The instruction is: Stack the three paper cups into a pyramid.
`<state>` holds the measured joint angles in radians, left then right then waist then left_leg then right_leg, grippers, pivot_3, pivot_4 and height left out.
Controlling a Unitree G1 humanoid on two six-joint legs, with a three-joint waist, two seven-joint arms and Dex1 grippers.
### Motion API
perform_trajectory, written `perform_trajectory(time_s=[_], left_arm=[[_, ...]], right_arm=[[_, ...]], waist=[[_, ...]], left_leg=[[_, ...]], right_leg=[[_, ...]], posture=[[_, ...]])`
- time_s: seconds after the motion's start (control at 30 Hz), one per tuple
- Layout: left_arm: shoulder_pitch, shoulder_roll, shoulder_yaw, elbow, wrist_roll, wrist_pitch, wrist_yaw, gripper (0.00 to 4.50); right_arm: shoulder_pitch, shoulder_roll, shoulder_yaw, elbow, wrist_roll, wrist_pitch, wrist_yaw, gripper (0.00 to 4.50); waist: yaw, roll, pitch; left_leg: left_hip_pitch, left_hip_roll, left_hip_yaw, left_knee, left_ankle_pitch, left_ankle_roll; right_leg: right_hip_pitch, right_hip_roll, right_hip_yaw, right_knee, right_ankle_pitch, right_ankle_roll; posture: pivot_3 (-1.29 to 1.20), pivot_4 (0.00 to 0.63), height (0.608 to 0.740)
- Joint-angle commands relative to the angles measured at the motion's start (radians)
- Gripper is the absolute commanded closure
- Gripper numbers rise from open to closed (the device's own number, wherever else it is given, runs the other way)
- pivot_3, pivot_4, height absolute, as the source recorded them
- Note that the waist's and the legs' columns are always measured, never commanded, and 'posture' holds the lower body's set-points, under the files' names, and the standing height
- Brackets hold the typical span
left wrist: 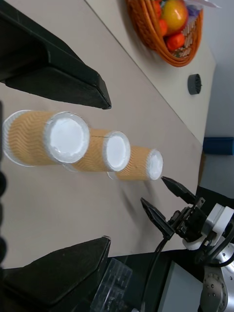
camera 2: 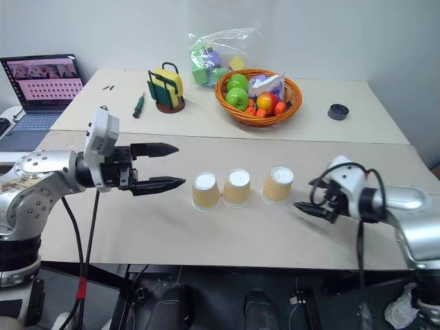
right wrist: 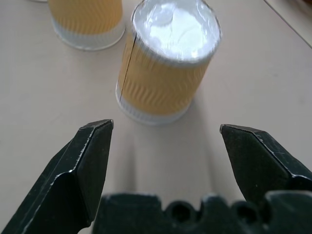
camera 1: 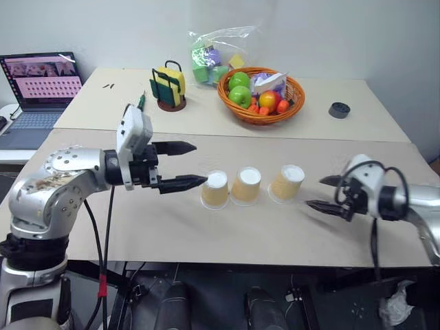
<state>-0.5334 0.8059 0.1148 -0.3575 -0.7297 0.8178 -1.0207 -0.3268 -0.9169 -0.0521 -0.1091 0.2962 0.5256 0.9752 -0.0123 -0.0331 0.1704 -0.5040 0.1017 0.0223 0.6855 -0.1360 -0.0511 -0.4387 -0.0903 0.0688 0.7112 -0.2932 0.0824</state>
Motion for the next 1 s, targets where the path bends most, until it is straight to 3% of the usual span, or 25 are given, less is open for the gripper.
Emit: perform_trajectory(time_s=[0.03, 0.73, 0.77, 0.83, 0.9, 1.0], left_arm=[[0.012, 0.028, 0.021, -0.05, -0.017, 0.002, 0.001, 0.05], [0.073, 0.041, 0.017, -0.117, -0.031, -0.003, 0.048, 0.05], [0.073, 0.041, 0.017, -0.117, -0.031, -0.003, 0.049, 0.0], [0.072, 0.04, 0.015, -0.114, -0.03, -0.006, 0.05, 0.0], [0.071, 0.039, 0.014, -0.111, -0.027, -0.008, 0.05, 0.0], [0.074, 0.037, 0.01, -0.109, -0.022, -0.014, 0.05, 0.0]], right_arm=[[-0.057, 0.023, 0.001, -0.001, 0.012, -0.02, 0.003, 0.31], [-0.221, 0.122, 0.059, 0.163, -0.036, -0.061, 0.012, 0.31], [-0.221, 0.122, 0.058, 0.164, -0.038, -0.061, 0.013, 0.83], [-0.221, 0.122, 0.055, 0.166, -0.04, -0.061, 0.012, 1.43], [-0.222, 0.124, 0.051, 0.164, -0.035, -0.06, 0.013, 1.77], [-0.232, 0.128, 0.037, 0.146, -0.016, -0.048, 0.013, 1.78]], waist=[[0.001, 0.0, 0.0], [0.014, 0.001, 0.001], [0.015, 0.001, 0.001], [0.016, 0.001, 0.001], [0.017, 0.001, 0.001], [0.018, 0.001, 0.001]], left_leg=[[0.0, 0.0, 0.0, 0.0, 0.0, 0.0], [0.0, 0.0, 0.0, 0.0, 0.0, 0.0], [0.0, 0.0, 0.0, 0.0, 0.0, 0.0], [0.0, 0.0, 0.0, 0.0, 0.0, 0.0], [0.0, 0.0, 0.0, 0.0, 0.0, 0.0], [0.0, 0.0, 0.0, 0.0, 0.0, 0.0]], right_leg=[[0.0, 0.0, 0.0, 0.0, 0.0, 0.0], [0.0, 0.0, 0.0, 0.0, 0.0, 0.0], [0.0, 0.0, 0.0, 0.0, 0.0, 0.0], [-0.001, 0.0, 0.0, 0.0, 0.0, 0.0], [-0.001, 0.0, 0.0, 0.0, 0.0, 0.0], [-0.001, 0.0, 0.0, 0.0, 0.0, -0.001]], posture=[[0.0, 0.15, 0.661], [0.0, 0.15, 0.661], [0.0, 0.15, 0.661], [0.0, 0.15, 0.661], [0.0, 0.15, 0.661], [0.0, 0.15, 0.661]])
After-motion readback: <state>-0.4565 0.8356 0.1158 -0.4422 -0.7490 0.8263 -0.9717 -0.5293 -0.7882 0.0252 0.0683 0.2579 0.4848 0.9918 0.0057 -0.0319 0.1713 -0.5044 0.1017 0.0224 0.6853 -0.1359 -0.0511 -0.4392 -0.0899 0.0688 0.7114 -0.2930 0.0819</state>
